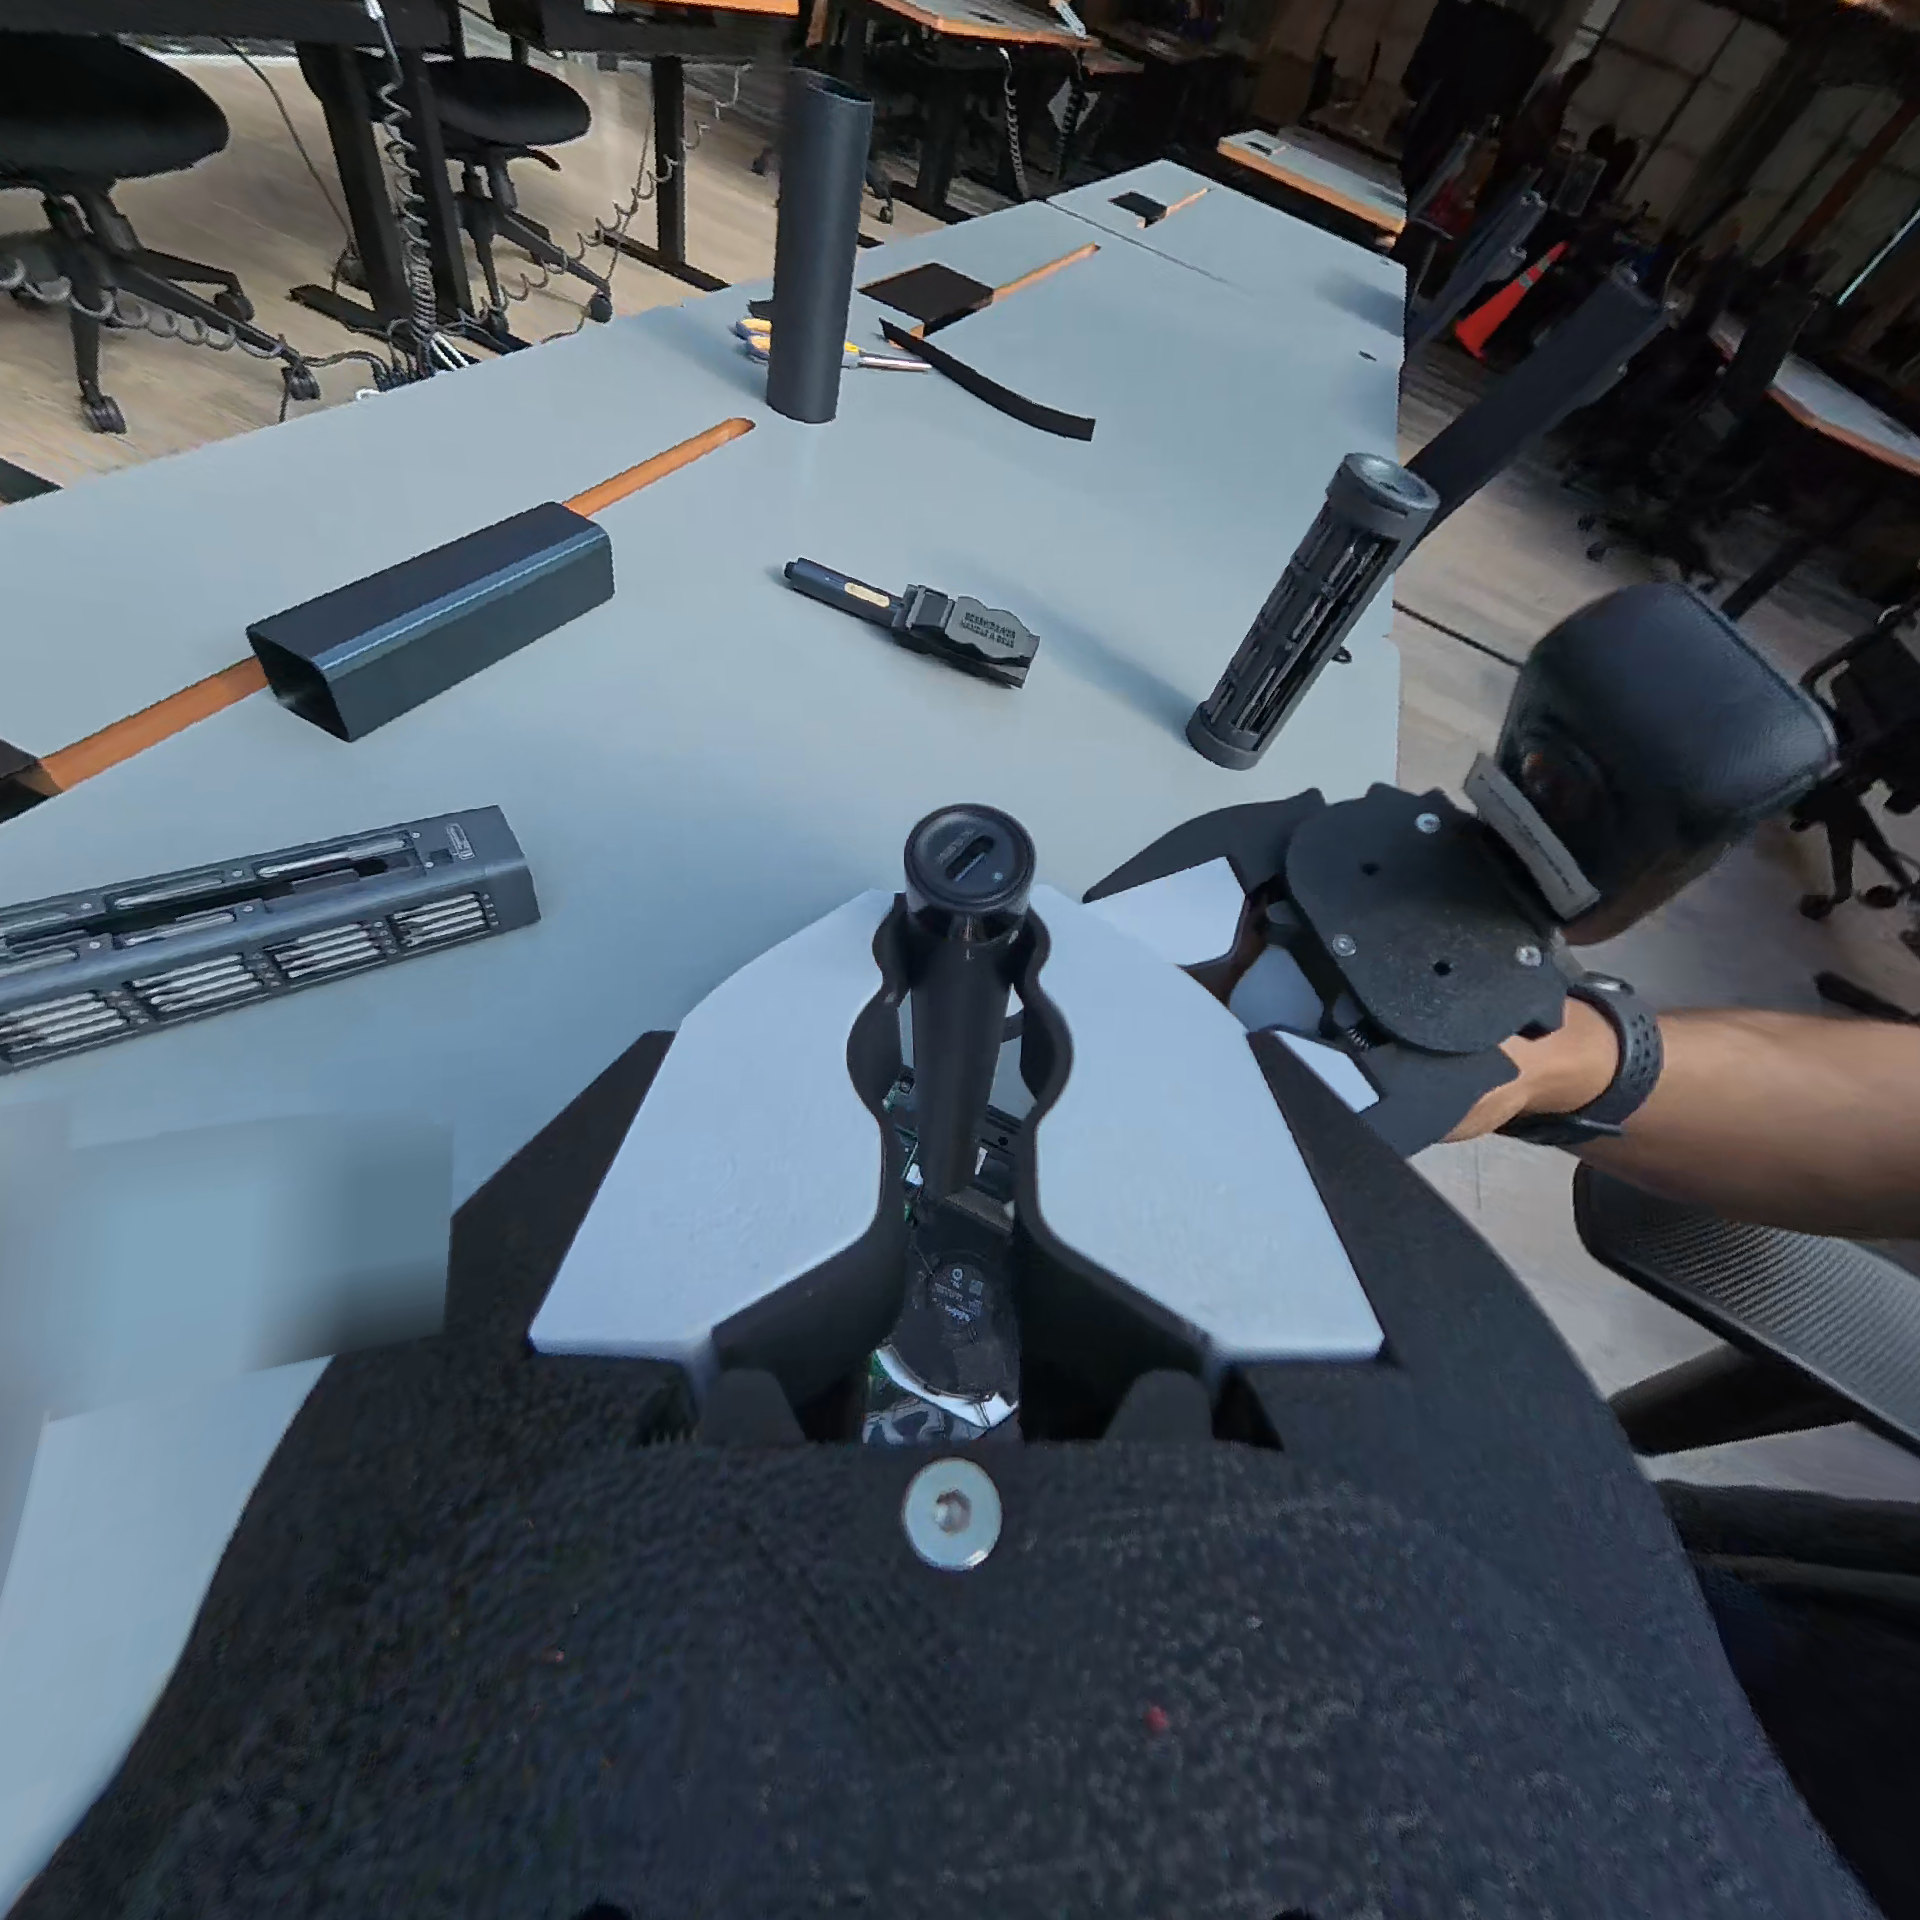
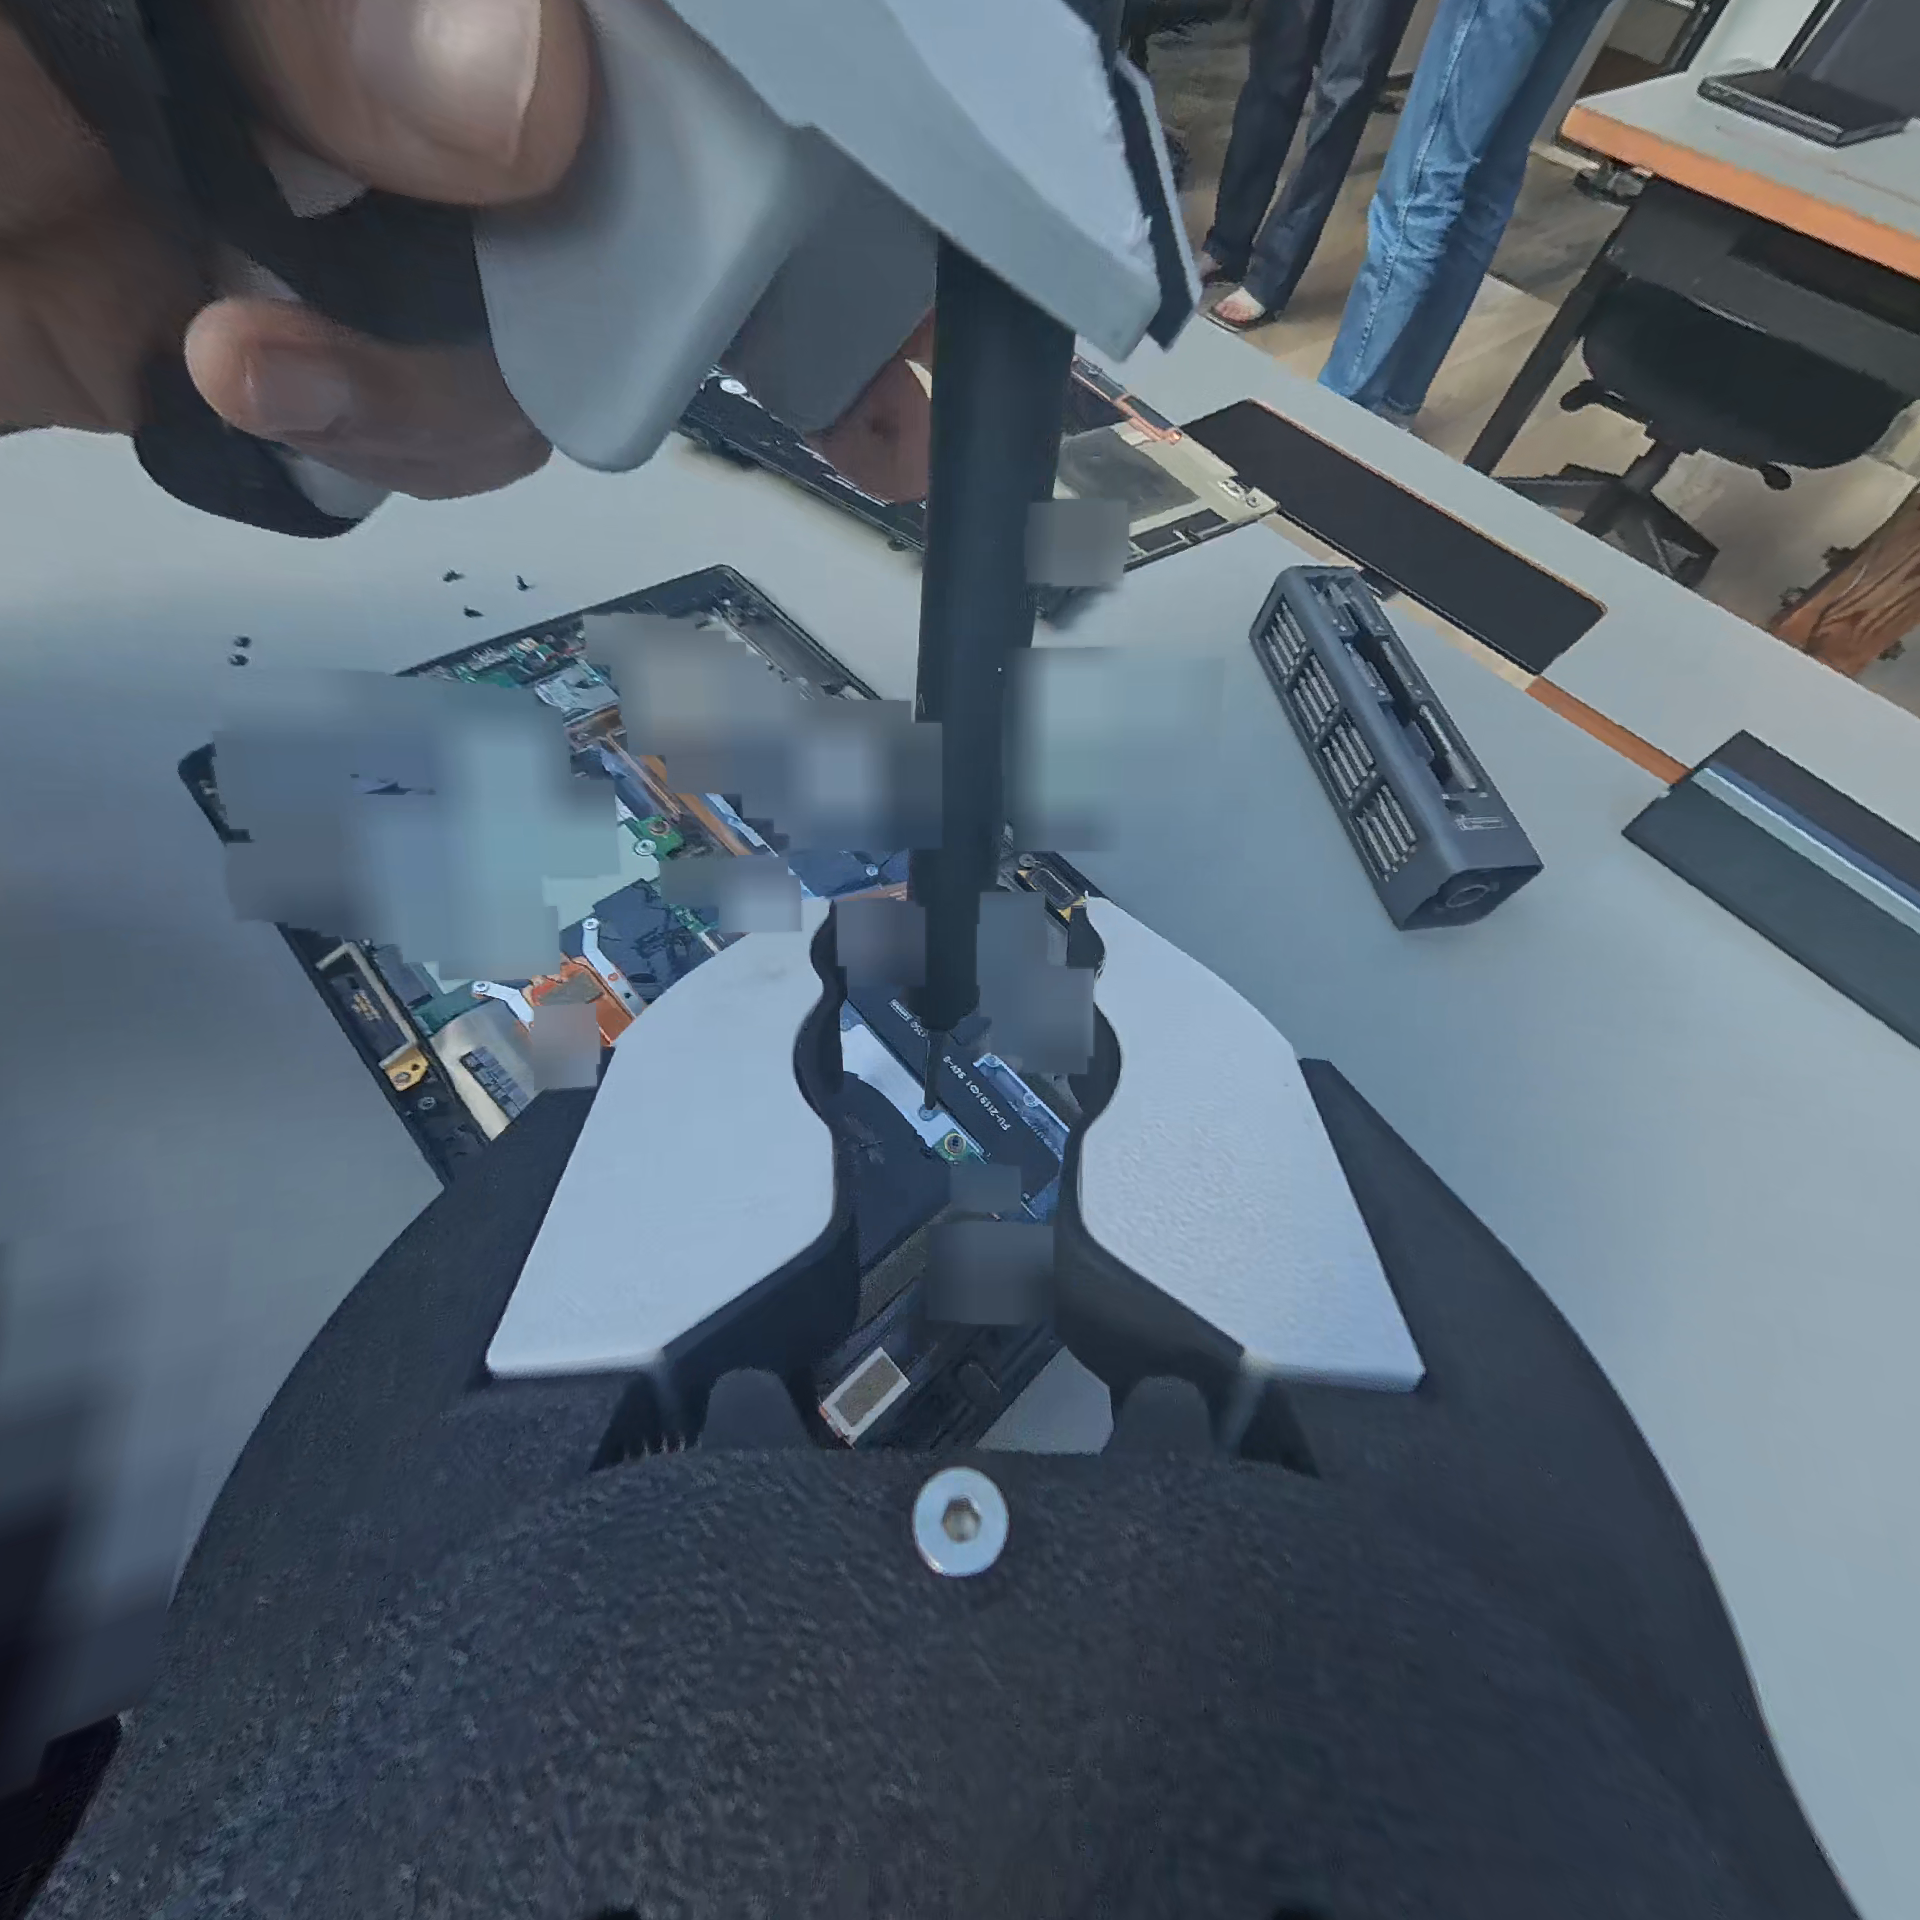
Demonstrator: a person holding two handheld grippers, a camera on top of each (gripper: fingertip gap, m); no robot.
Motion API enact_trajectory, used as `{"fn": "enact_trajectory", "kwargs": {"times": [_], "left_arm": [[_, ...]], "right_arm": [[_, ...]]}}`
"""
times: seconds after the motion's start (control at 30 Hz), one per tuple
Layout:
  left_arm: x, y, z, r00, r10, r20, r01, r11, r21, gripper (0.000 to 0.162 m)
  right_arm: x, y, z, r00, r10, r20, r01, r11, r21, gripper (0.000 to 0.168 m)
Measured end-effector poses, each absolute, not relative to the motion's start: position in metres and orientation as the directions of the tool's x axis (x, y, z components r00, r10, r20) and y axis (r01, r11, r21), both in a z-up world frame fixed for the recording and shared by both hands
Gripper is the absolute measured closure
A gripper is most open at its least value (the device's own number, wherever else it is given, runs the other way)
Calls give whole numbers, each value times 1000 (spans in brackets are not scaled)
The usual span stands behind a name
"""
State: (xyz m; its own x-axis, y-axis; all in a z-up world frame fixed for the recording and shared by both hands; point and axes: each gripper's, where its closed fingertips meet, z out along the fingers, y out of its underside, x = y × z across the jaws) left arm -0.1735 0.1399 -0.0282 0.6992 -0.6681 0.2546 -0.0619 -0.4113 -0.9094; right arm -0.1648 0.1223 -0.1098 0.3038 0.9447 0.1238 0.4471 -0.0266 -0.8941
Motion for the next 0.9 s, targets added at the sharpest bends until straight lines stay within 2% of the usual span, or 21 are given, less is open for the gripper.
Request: {"fn": "enact_trajectory", "kwargs": {"times": [0.2, 0.33, 0.53, 0.67, 0.83, 0.9], "left_arm": [[-177, 156, -29, 700, -562, 440, 153, -483, -862, 144], [-176, 158, -26, 708, -543, 452, 180, -480, -859, 144], [-171, 160, -37, 702, -573, 423, 128, -482, -867, 143], [-187, 166, -59, 791, -545, 279, -15, -473, -881, 113], [-215, 132, -69, 814, -539, 216, -66, -454, -888, 89], [-233, 112, -76, 830, -535, 158, -105, -428, -898, 86]], "right_arm": [[-168, 135, -116, 381, 911, 156, 456, -38, -889, 136], [-164, 148, -122, 424, 878, 224, 484, -10, -875, 150], [-149, 153, -129, 360, 906, 224, 542, -8, -840, 151], [-123, 171, -137, 341, 927, 153, 584, -81, -808, 151], [-71, 214, -158, 343, 920, 190, 743, -142, -654, 151], [-53, 229, -169, 351, 920, 174, 781, -185, -596, 151]]}}
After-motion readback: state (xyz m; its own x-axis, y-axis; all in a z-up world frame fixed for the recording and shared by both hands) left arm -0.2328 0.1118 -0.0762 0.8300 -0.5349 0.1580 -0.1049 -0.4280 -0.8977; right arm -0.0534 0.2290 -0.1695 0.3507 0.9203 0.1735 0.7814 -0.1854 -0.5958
